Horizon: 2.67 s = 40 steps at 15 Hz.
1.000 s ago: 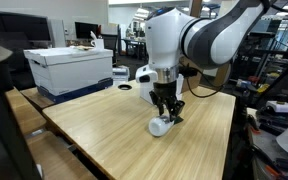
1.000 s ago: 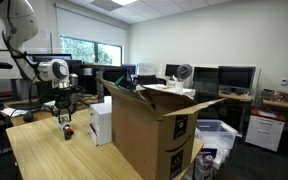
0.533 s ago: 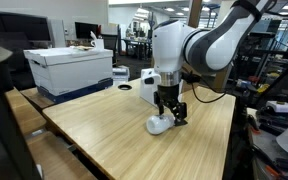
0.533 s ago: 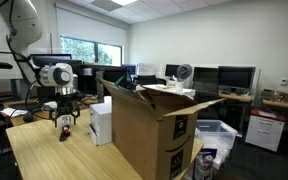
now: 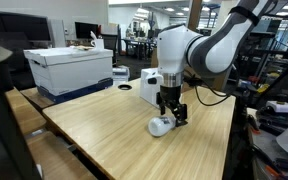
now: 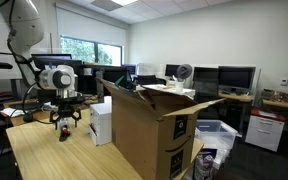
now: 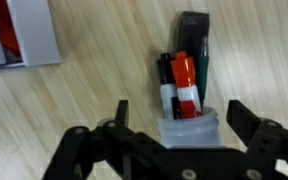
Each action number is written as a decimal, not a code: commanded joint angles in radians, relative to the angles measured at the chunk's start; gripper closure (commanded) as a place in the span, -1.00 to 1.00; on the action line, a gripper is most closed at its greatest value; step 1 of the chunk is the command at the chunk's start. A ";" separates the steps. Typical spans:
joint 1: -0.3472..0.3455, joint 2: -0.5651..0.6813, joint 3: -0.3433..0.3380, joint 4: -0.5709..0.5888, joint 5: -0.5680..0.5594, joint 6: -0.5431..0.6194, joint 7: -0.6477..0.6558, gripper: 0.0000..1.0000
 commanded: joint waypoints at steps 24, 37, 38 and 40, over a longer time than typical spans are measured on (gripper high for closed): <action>0.209 -0.078 -0.091 0.006 -0.206 -0.143 0.365 0.56; 0.282 -0.062 -0.006 0.172 -0.419 -0.641 0.578 0.93; 0.284 -0.053 0.001 0.176 -0.423 -0.666 0.583 0.94; 0.291 -0.026 0.012 0.185 -0.440 -0.705 0.611 0.93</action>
